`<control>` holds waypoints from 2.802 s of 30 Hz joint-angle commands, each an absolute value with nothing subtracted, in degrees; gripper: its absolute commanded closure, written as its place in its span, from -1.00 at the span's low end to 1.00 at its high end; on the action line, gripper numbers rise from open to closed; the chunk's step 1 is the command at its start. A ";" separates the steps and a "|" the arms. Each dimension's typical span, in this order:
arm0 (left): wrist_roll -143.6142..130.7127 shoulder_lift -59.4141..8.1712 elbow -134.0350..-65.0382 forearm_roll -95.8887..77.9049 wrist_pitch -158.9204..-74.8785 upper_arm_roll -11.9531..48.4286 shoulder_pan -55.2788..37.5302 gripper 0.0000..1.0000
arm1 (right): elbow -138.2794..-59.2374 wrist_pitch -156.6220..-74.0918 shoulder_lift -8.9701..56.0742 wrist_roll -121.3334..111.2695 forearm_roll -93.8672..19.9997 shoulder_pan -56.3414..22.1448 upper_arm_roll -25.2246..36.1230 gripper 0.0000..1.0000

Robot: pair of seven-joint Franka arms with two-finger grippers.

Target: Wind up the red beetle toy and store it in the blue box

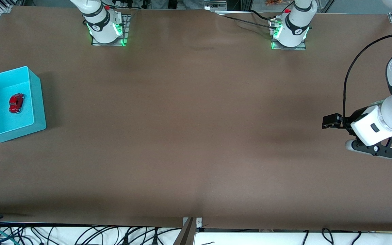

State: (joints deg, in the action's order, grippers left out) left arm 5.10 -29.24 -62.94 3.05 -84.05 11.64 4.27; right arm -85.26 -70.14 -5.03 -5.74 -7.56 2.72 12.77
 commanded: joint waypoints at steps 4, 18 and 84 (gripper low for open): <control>6.42 -28.92 -62.40 1.85 -83.94 11.34 4.39 -1.00 | -87.45 -71.71 -4.92 -1.23 -6.15 2.99 7.48 -1.00; 6.42 -28.92 -62.40 1.85 -83.94 11.25 4.39 -1.00 | -92.81 -81.29 -4.92 5.62 -5.54 2.99 -0.87 -1.00; 6.33 -29.00 -62.40 1.85 -83.94 11.25 4.31 -1.00 | -97.12 -90.97 -0.26 0.26 2.55 2.90 -1.85 -1.00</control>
State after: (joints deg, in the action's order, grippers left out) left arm 5.10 -29.24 -62.94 3.05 -84.05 11.58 4.27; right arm -97.08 -91.84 0.31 -0.60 2.16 2.76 -1.70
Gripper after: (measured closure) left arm 0.000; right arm 0.000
